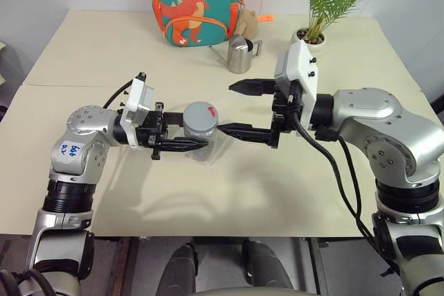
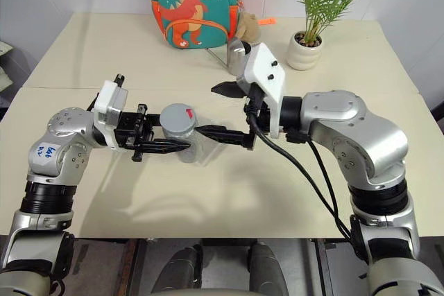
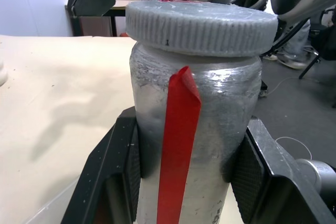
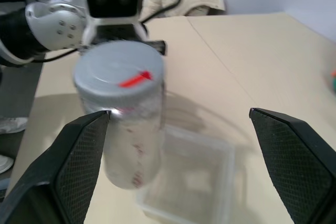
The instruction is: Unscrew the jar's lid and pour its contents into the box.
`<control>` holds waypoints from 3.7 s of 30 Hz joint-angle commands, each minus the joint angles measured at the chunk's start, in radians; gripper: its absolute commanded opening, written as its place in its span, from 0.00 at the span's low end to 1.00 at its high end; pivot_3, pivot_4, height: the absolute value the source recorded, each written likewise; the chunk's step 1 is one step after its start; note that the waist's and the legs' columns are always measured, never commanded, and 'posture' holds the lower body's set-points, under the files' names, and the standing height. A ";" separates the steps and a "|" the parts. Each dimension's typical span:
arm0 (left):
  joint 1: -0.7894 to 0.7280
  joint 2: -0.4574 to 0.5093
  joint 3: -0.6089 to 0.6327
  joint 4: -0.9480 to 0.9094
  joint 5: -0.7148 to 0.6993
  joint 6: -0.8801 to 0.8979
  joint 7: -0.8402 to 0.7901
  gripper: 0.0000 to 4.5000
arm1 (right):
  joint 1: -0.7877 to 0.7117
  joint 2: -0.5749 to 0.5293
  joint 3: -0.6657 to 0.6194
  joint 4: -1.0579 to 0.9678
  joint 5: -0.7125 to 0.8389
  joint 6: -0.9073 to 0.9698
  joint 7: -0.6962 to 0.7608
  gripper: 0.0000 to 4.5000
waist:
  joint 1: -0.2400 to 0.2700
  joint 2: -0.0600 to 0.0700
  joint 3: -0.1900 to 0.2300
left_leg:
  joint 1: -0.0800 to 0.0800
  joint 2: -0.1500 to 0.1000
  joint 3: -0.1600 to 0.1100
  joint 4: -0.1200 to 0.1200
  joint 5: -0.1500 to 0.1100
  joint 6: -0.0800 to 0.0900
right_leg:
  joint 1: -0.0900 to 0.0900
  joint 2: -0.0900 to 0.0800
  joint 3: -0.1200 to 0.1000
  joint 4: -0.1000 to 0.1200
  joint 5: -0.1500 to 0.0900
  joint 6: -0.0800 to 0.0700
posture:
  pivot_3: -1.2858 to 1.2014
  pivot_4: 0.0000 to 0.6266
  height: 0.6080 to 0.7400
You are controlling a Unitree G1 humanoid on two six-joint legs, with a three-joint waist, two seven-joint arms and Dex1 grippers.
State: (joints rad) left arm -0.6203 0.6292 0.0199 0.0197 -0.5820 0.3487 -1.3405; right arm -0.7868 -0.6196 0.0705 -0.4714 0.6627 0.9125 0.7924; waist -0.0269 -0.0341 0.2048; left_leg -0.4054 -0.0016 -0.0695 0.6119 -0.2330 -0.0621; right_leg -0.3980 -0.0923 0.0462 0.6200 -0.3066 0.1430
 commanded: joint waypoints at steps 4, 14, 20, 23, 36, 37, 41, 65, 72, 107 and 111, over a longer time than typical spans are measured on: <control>0.000 -0.009 0.026 -0.017 -0.028 -0.003 0.000 0.41 | 0.011 -0.052 -0.068 -0.067 0.069 0.008 0.017 0.99 | 0.000 0.000 0.000 | 0.000 0.000 0.000 0.000 0.000 0.000 | 0.000 0.000 0.000 0.000 0.000 0.000 | 0.52 0.24 1.00; -0.017 -0.048 0.024 0.025 -0.045 0.006 -0.014 0.41 | -0.030 0.031 -0.059 -0.038 0.134 -0.012 -0.030 0.99 | -0.001 0.000 0.000 | 0.000 0.000 0.000 0.000 0.000 0.000 | 0.000 0.000 0.000 0.000 0.000 0.000 | 0.52 0.24 1.00; -0.024 -0.053 0.006 0.029 -0.032 0.007 -0.029 0.41 | -0.075 0.142 0.008 -0.007 0.117 -0.026 -0.070 0.99 | 0.000 0.000 0.000 | 0.000 0.000 0.000 0.000 0.000 0.000 | 0.000 0.000 0.000 0.001 0.000 0.000 | 0.52 0.24 1.00; -0.031 -0.058 0.001 0.028 -0.031 0.007 -0.029 0.41 | -0.087 0.174 0.041 0.010 0.095 -0.032 -0.073 0.99 | -0.001 0.000 0.000 | 0.000 0.000 0.000 0.000 0.000 0.000 | 0.000 0.000 0.000 0.001 0.000 0.000 | 0.52 0.24 1.00; -0.037 -0.060 0.001 0.026 -0.019 -0.001 -0.030 0.41 | -0.106 0.251 0.097 0.082 0.004 -0.060 -0.104 0.99 | -0.001 0.000 0.000 | 0.000 0.000 0.000 0.000 0.000 0.000 | 0.000 0.000 0.000 0.001 0.000 0.000 | 0.52 0.24 1.00; -0.037 -0.060 0.001 0.026 -0.019 -0.001 -0.030 0.41 | -0.107 0.249 0.094 0.084 0.002 -0.061 -0.104 0.99 | -0.001 0.000 0.000 | 0.000 0.000 0.000 0.000 0.000 0.000 | 0.000 0.000 0.000 0.001 0.000 0.000 | 0.52 0.24 1.00; -0.039 -0.059 0.002 0.029 -0.017 -0.002 -0.031 0.41 | -0.105 0.231 0.078 0.086 -0.007 -0.058 -0.101 0.99 | -0.001 0.000 0.000 | 0.000 0.000 0.000 0.000 0.000 0.000 | 0.000 0.000 0.000 0.001 0.000 0.000 | 0.52 0.24 1.00; -0.050 -0.057 0.005 0.048 -0.011 -0.009 -0.036 0.41 | -0.023 0.043 -0.053 -0.012 0.053 0.038 -0.140 0.99 | 0.000 0.000 0.000 | 0.000 0.000 0.000 0.001 0.000 0.000 | 0.000 0.000 0.000 0.001 0.000 0.000 | 0.52 0.24 1.00; -0.050 -0.056 0.004 0.045 -0.010 -0.007 -0.038 0.41 | -0.001 -0.005 -0.081 -0.050 0.084 0.071 -0.132 0.99 | 0.001 0.000 0.000 | 0.000 0.000 0.000 0.000 0.000 0.000 | 0.000 0.000 0.000 0.001 0.000 0.000 | 0.52 0.24 1.00; -0.079 -0.078 -0.004 0.099 0.027 -0.085 -0.056 0.41 | -0.118 0.225 0.012 0.001 0.207 0.090 -0.230 0.99 | -0.001 0.000 0.000 | 0.000 0.000 0.000 0.001 0.000 0.000 | 0.000 0.000 0.000 0.001 0.000 0.000 | 0.52 0.24 1.00; -0.080 -0.078 -0.004 0.103 0.028 -0.087 -0.057 0.41 | -0.104 0.227 0.050 0.009 0.159 0.074 -0.230 0.99 | -0.002 0.000 0.000 | 0.000 0.000 0.000 0.001 0.000 0.000 | 0.000 0.000 0.000 0.001 0.000 0.000 | 0.52 0.24 1.00</control>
State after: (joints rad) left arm -0.6769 0.5505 0.0083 0.1314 -0.5506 0.2764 -1.3904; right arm -0.8871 -0.3981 0.1181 -0.4518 0.8386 1.0071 0.5699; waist -0.0286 -0.0338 0.2050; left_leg -0.4055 -0.0014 -0.0699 0.6123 -0.2329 -0.0618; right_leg -0.3981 -0.0920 0.0459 0.6214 -0.3067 0.1430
